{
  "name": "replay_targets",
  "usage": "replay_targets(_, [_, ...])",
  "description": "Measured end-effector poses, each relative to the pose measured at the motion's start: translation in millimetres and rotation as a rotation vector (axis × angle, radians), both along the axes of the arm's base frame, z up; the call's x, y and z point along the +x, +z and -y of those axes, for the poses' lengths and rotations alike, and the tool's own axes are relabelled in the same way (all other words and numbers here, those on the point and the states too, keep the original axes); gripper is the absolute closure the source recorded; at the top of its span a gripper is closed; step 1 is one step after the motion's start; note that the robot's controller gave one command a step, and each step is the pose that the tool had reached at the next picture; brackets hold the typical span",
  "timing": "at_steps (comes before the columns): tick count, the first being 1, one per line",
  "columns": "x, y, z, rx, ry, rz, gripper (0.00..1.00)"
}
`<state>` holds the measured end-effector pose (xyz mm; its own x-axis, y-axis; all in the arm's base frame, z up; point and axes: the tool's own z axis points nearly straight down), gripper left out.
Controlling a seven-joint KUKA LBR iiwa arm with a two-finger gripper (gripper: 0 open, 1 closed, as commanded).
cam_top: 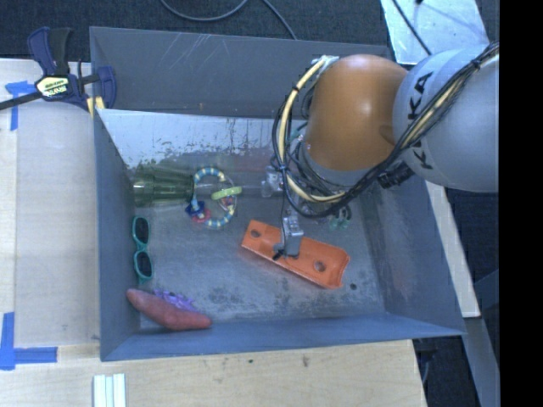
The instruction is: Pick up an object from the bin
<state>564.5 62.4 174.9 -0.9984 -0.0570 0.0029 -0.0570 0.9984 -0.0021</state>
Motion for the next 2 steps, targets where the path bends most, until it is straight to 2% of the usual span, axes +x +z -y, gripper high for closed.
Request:
replay_targets(1, [3.1,-29.4,10.5,0.005,-0.01,0.016,0.0])
replay_targets(2, [1.4,-48.5,15.3,0.002,-0.193,0.003,0.0])
